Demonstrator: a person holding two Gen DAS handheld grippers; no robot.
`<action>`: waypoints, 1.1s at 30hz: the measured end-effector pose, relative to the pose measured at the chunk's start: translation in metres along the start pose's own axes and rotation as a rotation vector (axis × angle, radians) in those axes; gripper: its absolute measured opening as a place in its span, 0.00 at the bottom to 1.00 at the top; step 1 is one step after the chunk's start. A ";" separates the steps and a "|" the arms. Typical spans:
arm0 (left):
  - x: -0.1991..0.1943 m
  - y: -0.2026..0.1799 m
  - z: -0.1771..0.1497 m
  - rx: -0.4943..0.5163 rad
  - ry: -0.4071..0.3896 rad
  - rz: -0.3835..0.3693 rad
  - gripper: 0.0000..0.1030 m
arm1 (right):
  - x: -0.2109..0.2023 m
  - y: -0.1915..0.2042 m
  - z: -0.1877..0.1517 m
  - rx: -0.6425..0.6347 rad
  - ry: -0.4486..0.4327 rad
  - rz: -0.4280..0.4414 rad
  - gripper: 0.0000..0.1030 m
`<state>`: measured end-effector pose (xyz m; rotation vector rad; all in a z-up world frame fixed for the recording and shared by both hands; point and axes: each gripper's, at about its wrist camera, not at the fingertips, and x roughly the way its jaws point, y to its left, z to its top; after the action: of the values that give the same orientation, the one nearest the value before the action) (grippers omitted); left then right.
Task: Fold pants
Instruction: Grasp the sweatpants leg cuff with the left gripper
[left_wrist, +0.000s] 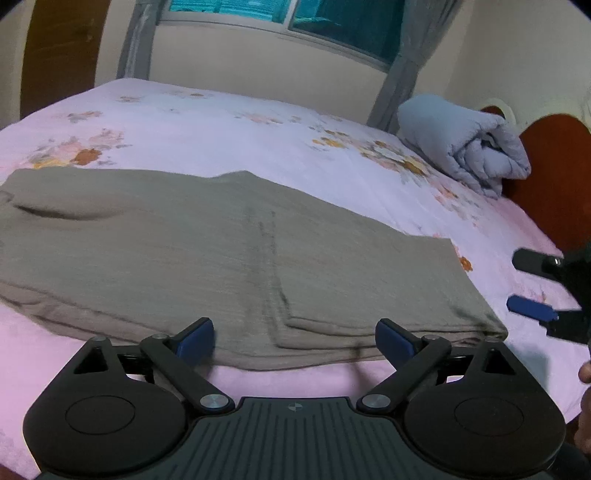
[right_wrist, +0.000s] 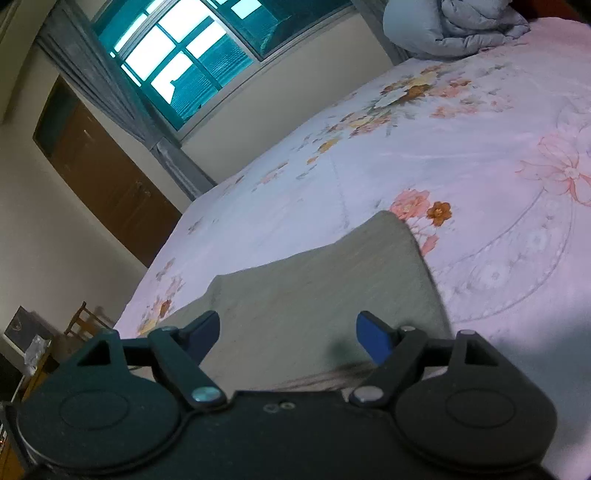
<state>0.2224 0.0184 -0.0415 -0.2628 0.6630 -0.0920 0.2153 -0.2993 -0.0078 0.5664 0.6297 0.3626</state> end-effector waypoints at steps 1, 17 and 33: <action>-0.006 0.008 0.002 -0.021 -0.010 -0.008 0.91 | -0.001 0.004 -0.003 -0.005 0.002 -0.001 0.72; -0.041 0.272 0.007 -0.575 -0.119 0.097 1.00 | 0.033 0.077 -0.032 -0.154 0.065 -0.024 0.78; 0.037 0.317 0.026 -0.615 -0.163 0.091 1.00 | 0.055 0.095 -0.045 -0.168 0.078 -0.110 0.79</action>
<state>0.2677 0.3227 -0.1293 -0.8221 0.5258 0.2243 0.2138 -0.1810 -0.0058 0.3566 0.6954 0.3315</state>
